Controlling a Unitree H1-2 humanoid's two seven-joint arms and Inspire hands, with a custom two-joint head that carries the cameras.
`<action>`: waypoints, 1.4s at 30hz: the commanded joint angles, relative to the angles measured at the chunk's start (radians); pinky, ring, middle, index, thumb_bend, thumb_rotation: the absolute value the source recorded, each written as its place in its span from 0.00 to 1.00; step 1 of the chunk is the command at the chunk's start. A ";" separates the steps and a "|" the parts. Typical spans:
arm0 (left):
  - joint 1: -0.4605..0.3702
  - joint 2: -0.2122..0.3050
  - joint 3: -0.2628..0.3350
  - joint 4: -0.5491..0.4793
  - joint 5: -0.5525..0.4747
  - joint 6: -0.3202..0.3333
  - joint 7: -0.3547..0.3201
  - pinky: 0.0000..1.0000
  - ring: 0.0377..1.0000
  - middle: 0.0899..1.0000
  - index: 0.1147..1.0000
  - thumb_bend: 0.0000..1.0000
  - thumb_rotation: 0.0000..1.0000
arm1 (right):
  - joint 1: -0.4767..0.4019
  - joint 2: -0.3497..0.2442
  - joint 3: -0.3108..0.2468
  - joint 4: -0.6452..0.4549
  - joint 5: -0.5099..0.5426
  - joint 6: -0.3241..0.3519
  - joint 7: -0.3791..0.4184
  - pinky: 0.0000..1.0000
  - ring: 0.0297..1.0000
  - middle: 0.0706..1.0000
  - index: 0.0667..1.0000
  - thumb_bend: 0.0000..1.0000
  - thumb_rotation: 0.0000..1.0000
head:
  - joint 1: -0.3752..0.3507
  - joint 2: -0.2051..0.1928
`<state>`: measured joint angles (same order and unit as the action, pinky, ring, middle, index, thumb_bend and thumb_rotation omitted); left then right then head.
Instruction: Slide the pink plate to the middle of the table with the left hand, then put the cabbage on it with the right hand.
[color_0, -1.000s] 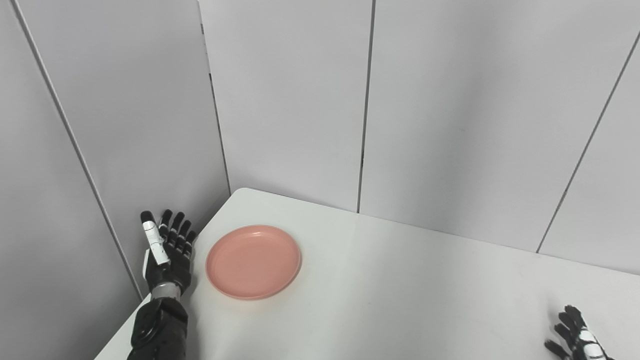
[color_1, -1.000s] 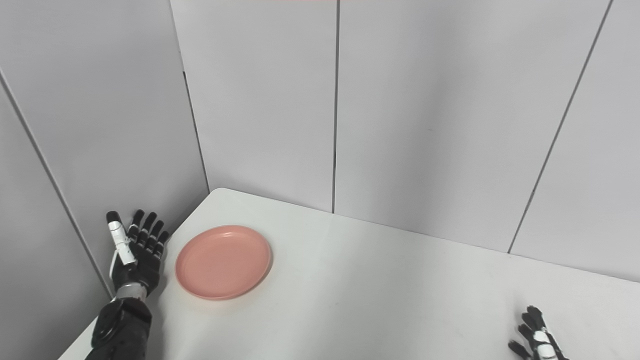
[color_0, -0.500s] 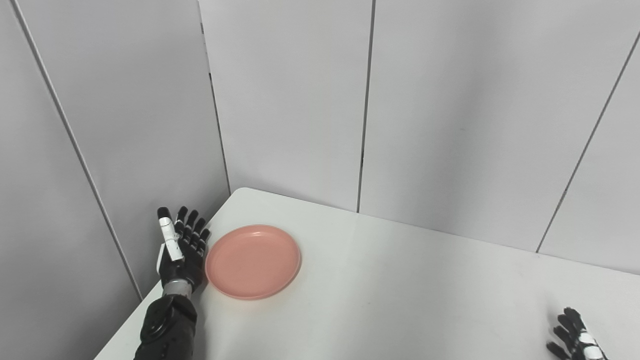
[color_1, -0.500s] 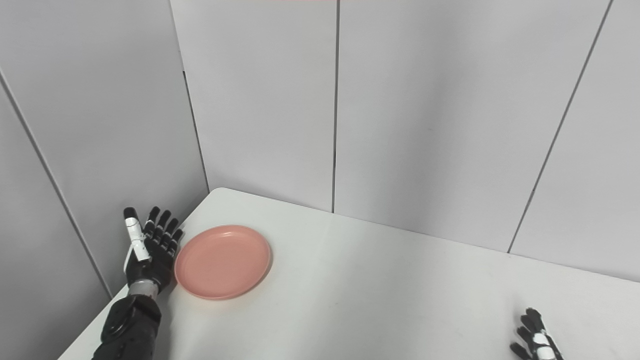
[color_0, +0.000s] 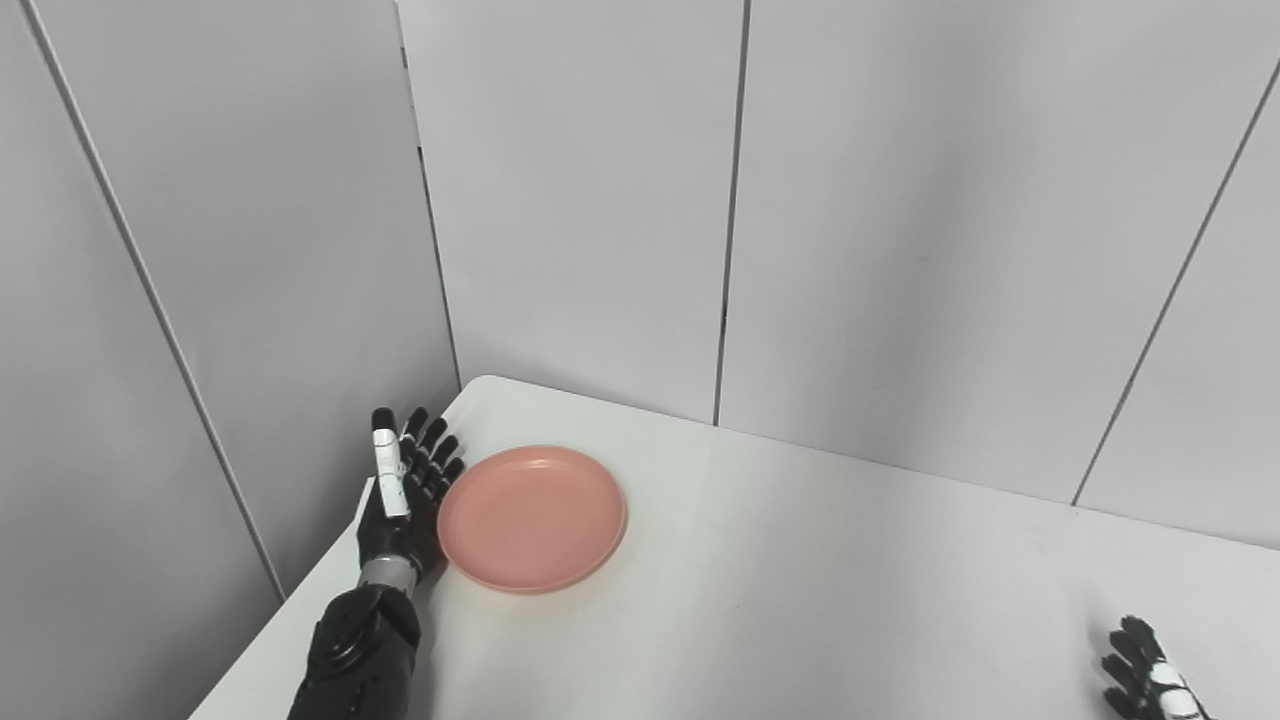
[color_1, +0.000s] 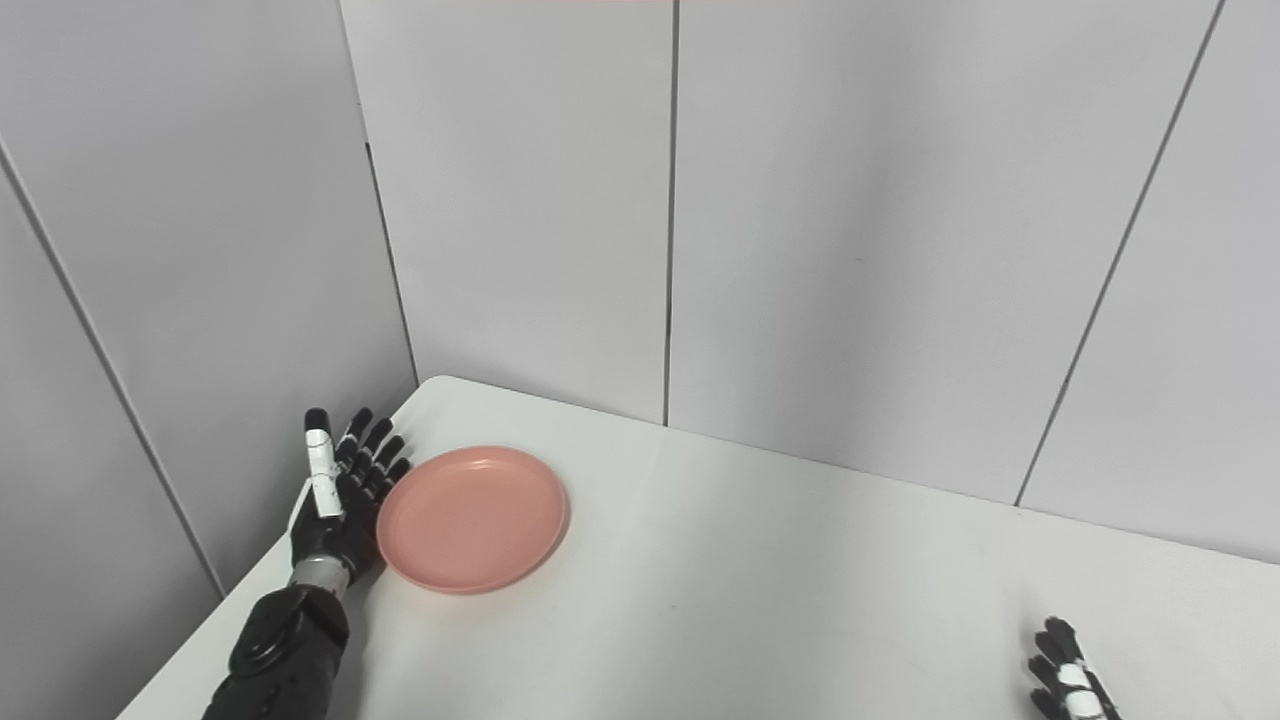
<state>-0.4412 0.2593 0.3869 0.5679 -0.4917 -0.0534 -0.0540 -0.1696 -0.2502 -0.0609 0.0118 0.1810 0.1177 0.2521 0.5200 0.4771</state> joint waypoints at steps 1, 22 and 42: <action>0.000 -0.014 -0.019 0.004 0.011 0.044 -0.010 0.96 0.95 0.95 0.93 0.86 0.96 | -0.016 0.002 -0.006 -0.043 -0.005 0.001 -0.018 1.00 1.00 1.00 1.00 0.21 1.00 | -0.008 0.003; 0.028 -0.067 -0.113 -0.099 0.051 0.138 -0.022 0.97 0.96 0.96 0.93 0.89 0.94 | -0.010 -0.002 0.015 -0.045 -0.043 -0.017 -0.019 1.00 1.00 1.00 1.00 0.18 1.00 | -0.092 0.015; 0.076 -0.132 -0.203 -0.278 0.087 0.248 -0.044 0.94 0.94 0.93 0.92 0.88 0.95 | -0.012 0.021 0.018 0.027 -0.028 -0.063 -0.020 1.00 1.00 1.00 1.00 0.25 1.00 | -0.214 0.030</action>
<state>-0.3708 0.1346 0.1954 0.3025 -0.4139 0.1696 -0.0892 -0.1663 -0.2355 -0.0411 0.0264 0.1460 0.0874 0.2275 0.3054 0.5062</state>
